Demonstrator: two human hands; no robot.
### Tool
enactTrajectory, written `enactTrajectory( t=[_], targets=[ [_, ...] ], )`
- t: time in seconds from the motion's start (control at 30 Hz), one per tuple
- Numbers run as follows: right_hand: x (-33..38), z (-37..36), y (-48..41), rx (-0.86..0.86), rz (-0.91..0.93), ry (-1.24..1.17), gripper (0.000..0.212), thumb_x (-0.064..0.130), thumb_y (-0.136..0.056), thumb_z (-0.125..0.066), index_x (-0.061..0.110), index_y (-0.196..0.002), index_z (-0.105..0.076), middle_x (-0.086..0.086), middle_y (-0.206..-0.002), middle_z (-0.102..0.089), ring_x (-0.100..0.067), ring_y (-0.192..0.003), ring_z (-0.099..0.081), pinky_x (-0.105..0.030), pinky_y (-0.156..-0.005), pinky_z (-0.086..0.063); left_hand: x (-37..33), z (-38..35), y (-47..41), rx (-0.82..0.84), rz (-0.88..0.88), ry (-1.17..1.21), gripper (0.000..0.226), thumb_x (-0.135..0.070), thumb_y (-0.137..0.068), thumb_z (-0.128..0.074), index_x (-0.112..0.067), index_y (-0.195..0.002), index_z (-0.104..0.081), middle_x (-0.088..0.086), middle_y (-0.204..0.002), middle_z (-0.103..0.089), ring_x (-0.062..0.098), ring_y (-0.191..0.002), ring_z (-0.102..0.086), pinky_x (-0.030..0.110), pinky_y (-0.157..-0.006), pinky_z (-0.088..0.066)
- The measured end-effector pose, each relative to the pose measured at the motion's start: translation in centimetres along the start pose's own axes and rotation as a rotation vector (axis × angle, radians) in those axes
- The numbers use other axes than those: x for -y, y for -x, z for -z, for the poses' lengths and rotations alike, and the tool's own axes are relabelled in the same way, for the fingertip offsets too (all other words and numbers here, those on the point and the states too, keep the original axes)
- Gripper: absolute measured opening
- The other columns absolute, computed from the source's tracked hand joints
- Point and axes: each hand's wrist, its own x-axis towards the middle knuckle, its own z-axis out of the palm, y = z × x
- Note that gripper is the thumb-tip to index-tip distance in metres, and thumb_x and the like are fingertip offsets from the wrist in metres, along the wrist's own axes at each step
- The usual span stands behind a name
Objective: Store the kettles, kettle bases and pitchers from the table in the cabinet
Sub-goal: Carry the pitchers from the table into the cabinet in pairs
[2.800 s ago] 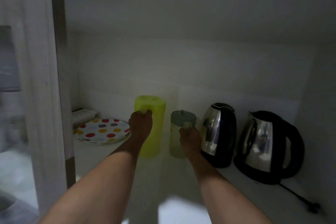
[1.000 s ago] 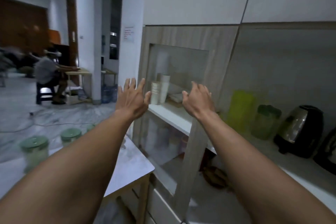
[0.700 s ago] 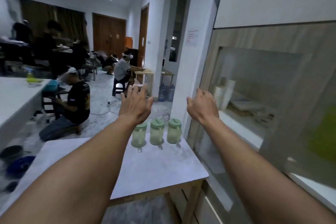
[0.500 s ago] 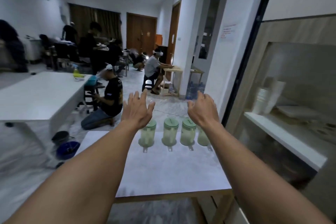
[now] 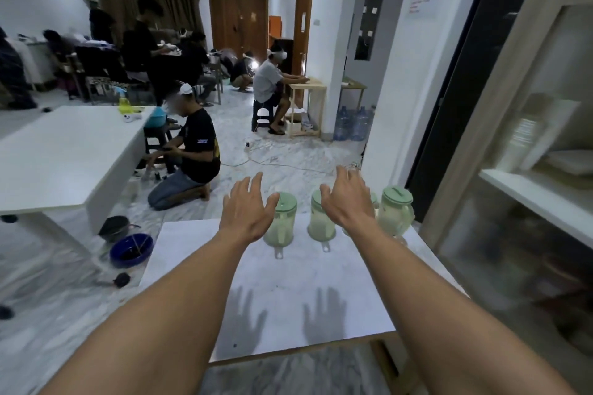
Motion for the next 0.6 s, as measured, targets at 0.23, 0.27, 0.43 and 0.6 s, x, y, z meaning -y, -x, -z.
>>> enactTrajectory(
  t=[0.23, 0.27, 0.43, 0.6],
  targets=[
    [-4.6, -6.4, -3.5, 0.079, -0.031, 0.026, 0.050, 0.032, -0.099, -0.050, 0.005, -0.140, -0.042, -0.019, -0.138, -0.051, -0.038, -0.130, -0.043, -0.049, -0.103, -0.039, 0.6, -7.3, -2.7, 0.041, 0.055, 0.113, 0.061, -0.055, -0.099, -0.037, -0.020, -0.149, -0.034, 0.008, -0.149, -0.041, 0.031, -0.134, -0.039, 0.046, -0.107, -0.035],
    [-5.5, -7.4, -4.1, 0.100, -0.038, 0.015, 0.051, 0.031, -0.099, -0.050, 0.005, -0.142, -0.042, -0.018, -0.139, -0.050, -0.037, -0.132, -0.042, -0.049, -0.103, -0.039, 0.6, -8.5, -3.1, 0.049, 0.074, 0.127, 0.059, -0.054, -0.099, -0.039, -0.020, -0.147, -0.035, 0.009, -0.146, -0.043, 0.031, -0.131, -0.041, 0.046, -0.105, -0.036],
    [-9.7, -11.8, -7.2, 0.189, -0.104, -0.032, 0.060, 0.033, -0.101, -0.051, 0.002, -0.149, -0.033, -0.017, -0.148, -0.044, -0.034, -0.139, -0.037, -0.044, -0.110, -0.035, 0.8, -14.0, -5.8, 0.152, 0.211, 0.248, 0.066, -0.039, -0.082, -0.065, -0.020, -0.137, -0.032, 0.008, -0.136, -0.043, 0.032, -0.122, -0.046, 0.046, -0.098, -0.043],
    [-12.1, -16.9, -9.6, 0.236, -0.206, -0.215, 0.067, 0.030, -0.095, -0.063, 0.007, -0.150, -0.032, -0.015, -0.147, -0.044, -0.034, -0.137, -0.042, -0.043, -0.105, -0.041, 2.4, -18.7, -7.7, 0.147, 0.380, 0.322, 0.070, -0.035, -0.074, -0.073, -0.018, -0.126, -0.030, 0.007, -0.131, -0.042, 0.032, -0.117, -0.049, 0.047, -0.091, -0.047]
  ],
)
